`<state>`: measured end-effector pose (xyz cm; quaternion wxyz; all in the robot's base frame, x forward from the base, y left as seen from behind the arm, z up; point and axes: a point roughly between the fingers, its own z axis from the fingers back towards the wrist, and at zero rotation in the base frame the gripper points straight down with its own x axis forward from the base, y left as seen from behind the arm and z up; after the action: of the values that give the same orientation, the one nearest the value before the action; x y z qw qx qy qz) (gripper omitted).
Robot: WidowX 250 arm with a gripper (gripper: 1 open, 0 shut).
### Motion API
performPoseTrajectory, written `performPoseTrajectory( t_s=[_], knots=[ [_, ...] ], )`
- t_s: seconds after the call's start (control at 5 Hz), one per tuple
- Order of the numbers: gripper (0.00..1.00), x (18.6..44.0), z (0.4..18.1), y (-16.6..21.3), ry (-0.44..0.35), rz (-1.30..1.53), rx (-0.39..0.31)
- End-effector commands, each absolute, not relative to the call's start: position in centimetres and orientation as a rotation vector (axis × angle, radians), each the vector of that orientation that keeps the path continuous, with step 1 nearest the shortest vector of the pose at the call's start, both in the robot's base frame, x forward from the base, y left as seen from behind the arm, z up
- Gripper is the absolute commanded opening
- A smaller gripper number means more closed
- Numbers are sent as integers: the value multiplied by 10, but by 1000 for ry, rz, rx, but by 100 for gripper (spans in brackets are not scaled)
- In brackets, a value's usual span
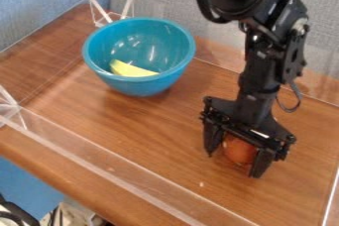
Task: Put the mushroom in the blue bowl
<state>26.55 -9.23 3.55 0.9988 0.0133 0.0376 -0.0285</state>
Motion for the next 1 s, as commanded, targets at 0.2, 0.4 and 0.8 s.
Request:
performPoseTrajectory(
  t_s=[0.2,0.4,0.8],
  knots=[
    [0,271,44,-101,39,-47,19],
    [0,270,46,-110,36,-12,16],
    [0,276,47,-112,37,13,11]
  ],
)
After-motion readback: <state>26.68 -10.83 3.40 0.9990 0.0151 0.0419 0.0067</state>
